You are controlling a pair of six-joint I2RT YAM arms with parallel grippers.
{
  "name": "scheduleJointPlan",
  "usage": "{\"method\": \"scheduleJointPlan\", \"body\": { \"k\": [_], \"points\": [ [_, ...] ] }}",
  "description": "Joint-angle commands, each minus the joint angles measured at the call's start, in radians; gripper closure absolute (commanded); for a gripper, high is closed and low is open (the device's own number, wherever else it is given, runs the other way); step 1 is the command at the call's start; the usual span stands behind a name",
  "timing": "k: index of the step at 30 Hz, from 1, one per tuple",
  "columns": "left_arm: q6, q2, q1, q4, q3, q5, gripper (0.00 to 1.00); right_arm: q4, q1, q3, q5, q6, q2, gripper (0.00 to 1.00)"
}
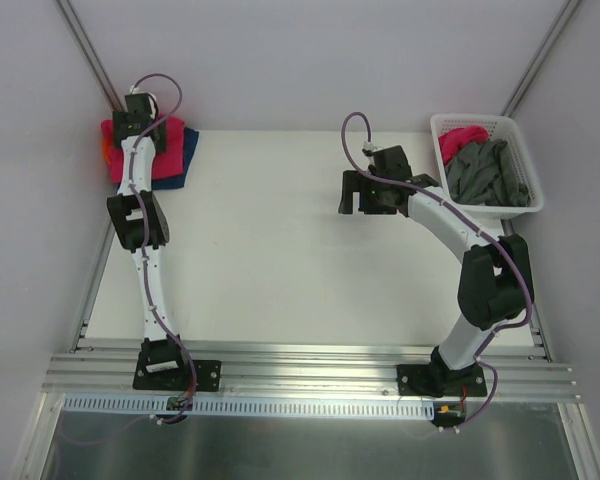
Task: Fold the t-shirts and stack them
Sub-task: Neatly place the folded tshirt to the corner
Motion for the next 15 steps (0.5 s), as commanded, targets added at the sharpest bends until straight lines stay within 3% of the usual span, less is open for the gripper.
{"method": "scheduleJointPlan", "body": {
  "k": [1,11,15],
  "points": [
    [-0.022,0.003,0.052,0.004,0.021,0.012,0.04,-0.004,0.006,0.007,0.014,-0.014,-0.045,0.03],
    [-0.074,-0.02,0.055,-0.038,0.022,0.086,0.06,-0.002,0.028,0.003,0.025,-0.048,-0.061,0.03],
    [-0.077,-0.05,0.042,-0.044,0.016,0.046,0.05,-0.005,0.029,0.007,0.037,-0.058,-0.073,0.03]
  ]
}}
